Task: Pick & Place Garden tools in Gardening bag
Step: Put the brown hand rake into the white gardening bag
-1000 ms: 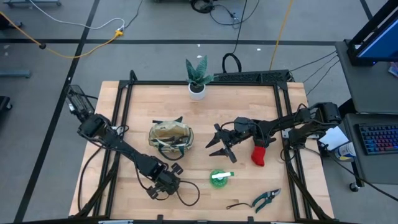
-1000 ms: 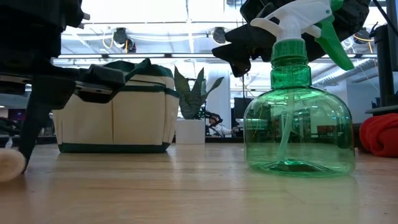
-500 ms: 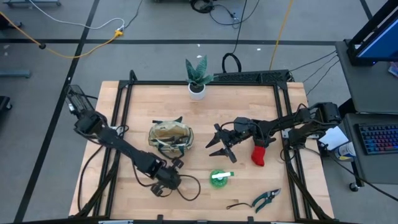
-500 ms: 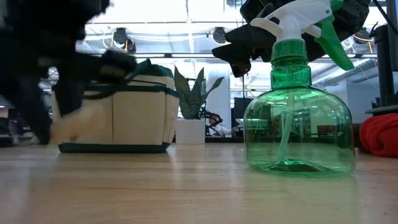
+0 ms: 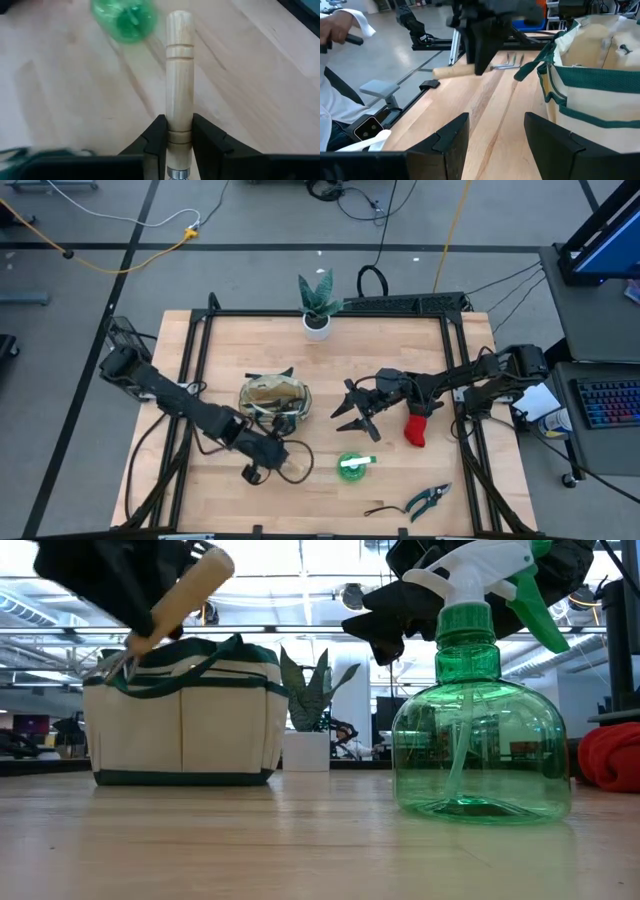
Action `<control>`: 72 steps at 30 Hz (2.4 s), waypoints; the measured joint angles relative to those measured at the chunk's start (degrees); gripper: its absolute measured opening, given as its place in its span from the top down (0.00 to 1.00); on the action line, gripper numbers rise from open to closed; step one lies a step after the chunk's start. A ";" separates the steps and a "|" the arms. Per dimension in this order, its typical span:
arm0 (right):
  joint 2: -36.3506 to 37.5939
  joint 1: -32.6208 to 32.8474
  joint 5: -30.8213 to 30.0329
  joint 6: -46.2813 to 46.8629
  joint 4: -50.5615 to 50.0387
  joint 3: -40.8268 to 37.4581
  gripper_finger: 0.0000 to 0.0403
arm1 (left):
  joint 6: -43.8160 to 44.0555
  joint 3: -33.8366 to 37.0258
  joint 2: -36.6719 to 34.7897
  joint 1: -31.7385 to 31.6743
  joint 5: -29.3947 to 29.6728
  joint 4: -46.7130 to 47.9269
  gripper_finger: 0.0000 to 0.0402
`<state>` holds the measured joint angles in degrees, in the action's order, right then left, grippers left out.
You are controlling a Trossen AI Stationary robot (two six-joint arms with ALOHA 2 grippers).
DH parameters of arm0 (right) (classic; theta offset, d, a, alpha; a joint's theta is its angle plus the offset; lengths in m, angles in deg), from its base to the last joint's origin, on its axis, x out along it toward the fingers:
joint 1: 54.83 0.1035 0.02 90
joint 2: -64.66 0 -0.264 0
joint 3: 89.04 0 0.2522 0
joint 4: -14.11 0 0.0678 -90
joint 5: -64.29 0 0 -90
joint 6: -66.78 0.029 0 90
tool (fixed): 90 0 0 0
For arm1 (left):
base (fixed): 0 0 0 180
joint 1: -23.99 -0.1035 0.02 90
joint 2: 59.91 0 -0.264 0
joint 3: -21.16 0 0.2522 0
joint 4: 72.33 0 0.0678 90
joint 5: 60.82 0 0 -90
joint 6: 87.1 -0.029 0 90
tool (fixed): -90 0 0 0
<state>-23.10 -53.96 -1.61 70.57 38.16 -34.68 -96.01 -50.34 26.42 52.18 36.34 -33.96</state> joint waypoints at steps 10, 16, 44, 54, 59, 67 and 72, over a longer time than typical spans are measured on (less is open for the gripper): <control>0.00 -0.01 0.00 0.00 0.03 0.00 0.54 | -1.12 -0.02 -7.04 -1.88 2.64 0.37 0.82; 0.00 0.00 0.00 -0.01 -0.46 0.00 0.54 | -1.55 -0.05 -7.89 -3.24 3.60 0.15 0.82; -0.01 0.00 0.00 -0.01 -0.43 0.00 0.54 | -8.52 -0.11 -9.25 -11.92 6.49 -0.03 0.83; -0.01 0.01 0.00 0.00 -0.45 0.00 0.54 | -8.79 -0.11 -9.25 -15.73 6.51 1.48 0.83; -0.01 0.01 0.00 -0.01 -0.45 0.00 0.54 | -8.87 -0.11 -9.25 -16.22 6.52 2.27 0.82; 0.01 0.01 0.00 -0.02 -0.45 0.00 0.54 | -7.01 -0.11 -9.25 -17.00 9.86 7.71 0.82; -0.01 0.01 0.00 -0.02 -0.43 0.00 0.54 | -1.52 -0.10 -8.71 -18.25 9.44 13.49 0.82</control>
<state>-23.11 -53.95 -1.61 70.55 37.74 -34.68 -97.52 -50.44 17.71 33.93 45.78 -20.47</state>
